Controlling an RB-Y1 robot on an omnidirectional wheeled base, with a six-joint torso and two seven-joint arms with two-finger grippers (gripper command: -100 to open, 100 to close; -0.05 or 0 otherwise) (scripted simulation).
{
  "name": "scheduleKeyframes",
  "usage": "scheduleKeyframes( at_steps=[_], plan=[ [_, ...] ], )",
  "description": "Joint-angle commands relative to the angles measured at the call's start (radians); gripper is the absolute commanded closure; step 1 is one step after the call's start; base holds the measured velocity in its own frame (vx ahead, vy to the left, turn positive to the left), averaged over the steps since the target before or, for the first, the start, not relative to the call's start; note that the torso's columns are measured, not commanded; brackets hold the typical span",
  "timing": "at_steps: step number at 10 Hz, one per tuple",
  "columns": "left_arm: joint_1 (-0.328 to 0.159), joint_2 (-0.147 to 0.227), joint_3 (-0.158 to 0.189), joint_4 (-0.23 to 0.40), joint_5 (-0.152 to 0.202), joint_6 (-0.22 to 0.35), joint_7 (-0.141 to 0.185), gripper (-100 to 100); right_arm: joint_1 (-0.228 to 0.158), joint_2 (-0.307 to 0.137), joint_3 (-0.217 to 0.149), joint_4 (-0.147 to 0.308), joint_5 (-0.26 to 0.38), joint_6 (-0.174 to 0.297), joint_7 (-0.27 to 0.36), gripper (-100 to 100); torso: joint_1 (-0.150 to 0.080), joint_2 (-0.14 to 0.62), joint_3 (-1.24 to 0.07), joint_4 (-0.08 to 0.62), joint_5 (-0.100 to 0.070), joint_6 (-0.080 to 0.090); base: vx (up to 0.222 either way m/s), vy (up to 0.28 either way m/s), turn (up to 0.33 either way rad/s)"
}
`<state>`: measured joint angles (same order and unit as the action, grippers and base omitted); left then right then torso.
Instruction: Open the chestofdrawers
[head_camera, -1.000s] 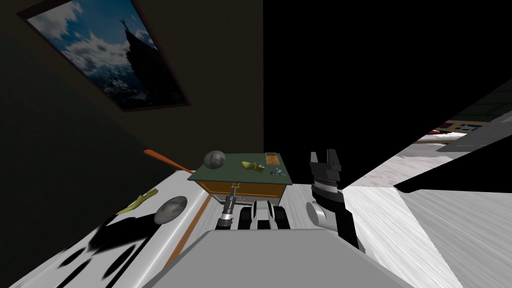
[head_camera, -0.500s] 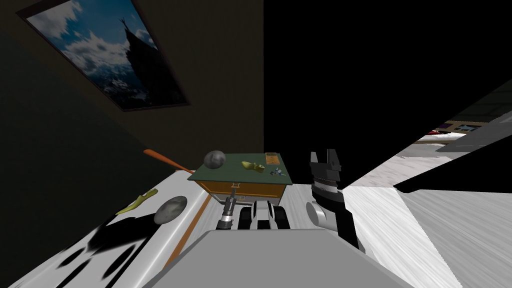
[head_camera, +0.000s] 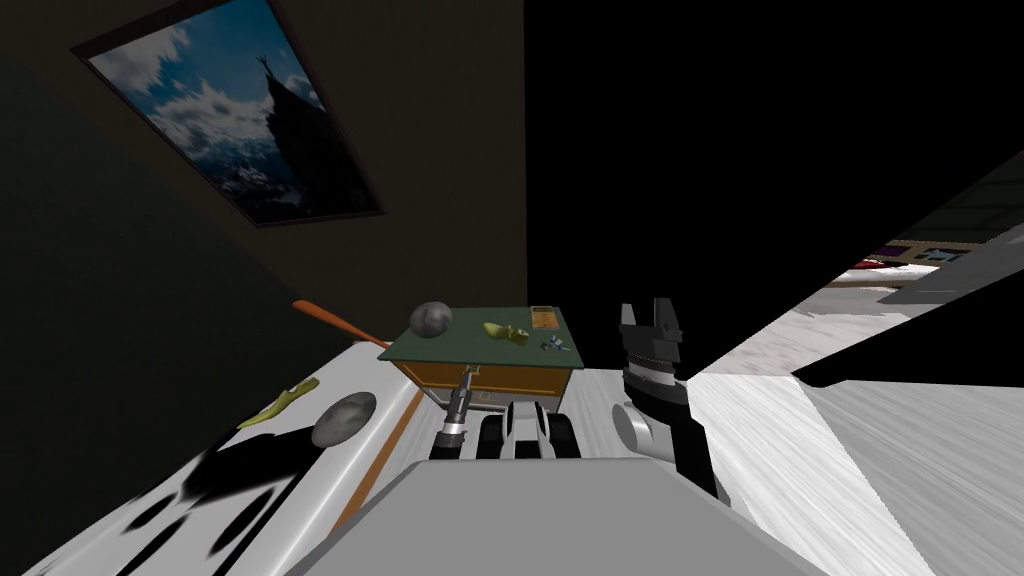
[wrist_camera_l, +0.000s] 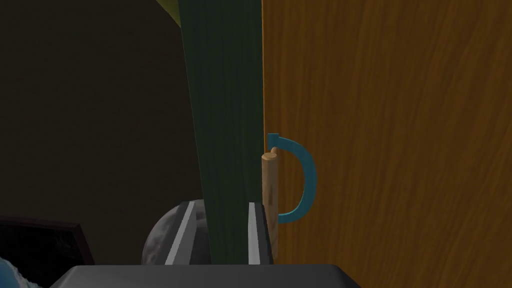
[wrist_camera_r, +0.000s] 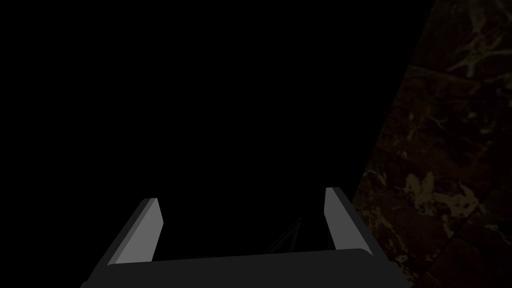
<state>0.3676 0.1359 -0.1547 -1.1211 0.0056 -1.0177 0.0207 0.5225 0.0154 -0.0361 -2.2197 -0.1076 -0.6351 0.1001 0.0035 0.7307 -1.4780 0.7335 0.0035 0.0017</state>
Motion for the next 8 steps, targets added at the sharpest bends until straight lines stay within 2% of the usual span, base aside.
scheduleKeyframes(
  at_steps=[1,2,3,7,8],
  plan=[
    [0.010,-0.009,-0.005,0.051,-0.004,-0.040,-0.009,100,0.000,0.000,0.000,0.000,0.000,0.000,0.000,0,0.000,-0.001,-0.002,0.000,-0.001,-0.001,0.006,-0.005,-0.007],
    [0.005,-0.006,-0.003,0.046,-0.002,-0.032,-0.006,100,0.000,0.000,0.000,0.000,0.000,0.000,0.000,0,-0.002,0.003,-0.001,0.003,-0.003,-0.002,0.000,0.000,0.000],
    [-0.001,-0.014,-0.006,0.077,-0.008,-0.048,-0.017,-100,0.000,0.000,0.000,0.000,0.000,0.000,0.000,0,-0.003,0.006,0.001,0.004,-0.003,-0.002,0.002,-0.015,-0.008],
    [-0.022,0.000,0.005,0.019,0.000,0.025,0.000,-100,0.000,0.000,0.000,0.000,0.000,0.000,0.000,0,-0.003,0.007,0.002,0.005,-0.003,-0.002,0.000,-0.002,0.000],
    [-0.013,-0.001,0.003,0.021,-0.001,0.012,-0.002,-100,0.000,0.000,0.000,0.000,0.000,0.000,0.000,0,-0.003,0.007,0.002,0.004,-0.003,-0.002,0.000,0.000,0.000]
  ],
)
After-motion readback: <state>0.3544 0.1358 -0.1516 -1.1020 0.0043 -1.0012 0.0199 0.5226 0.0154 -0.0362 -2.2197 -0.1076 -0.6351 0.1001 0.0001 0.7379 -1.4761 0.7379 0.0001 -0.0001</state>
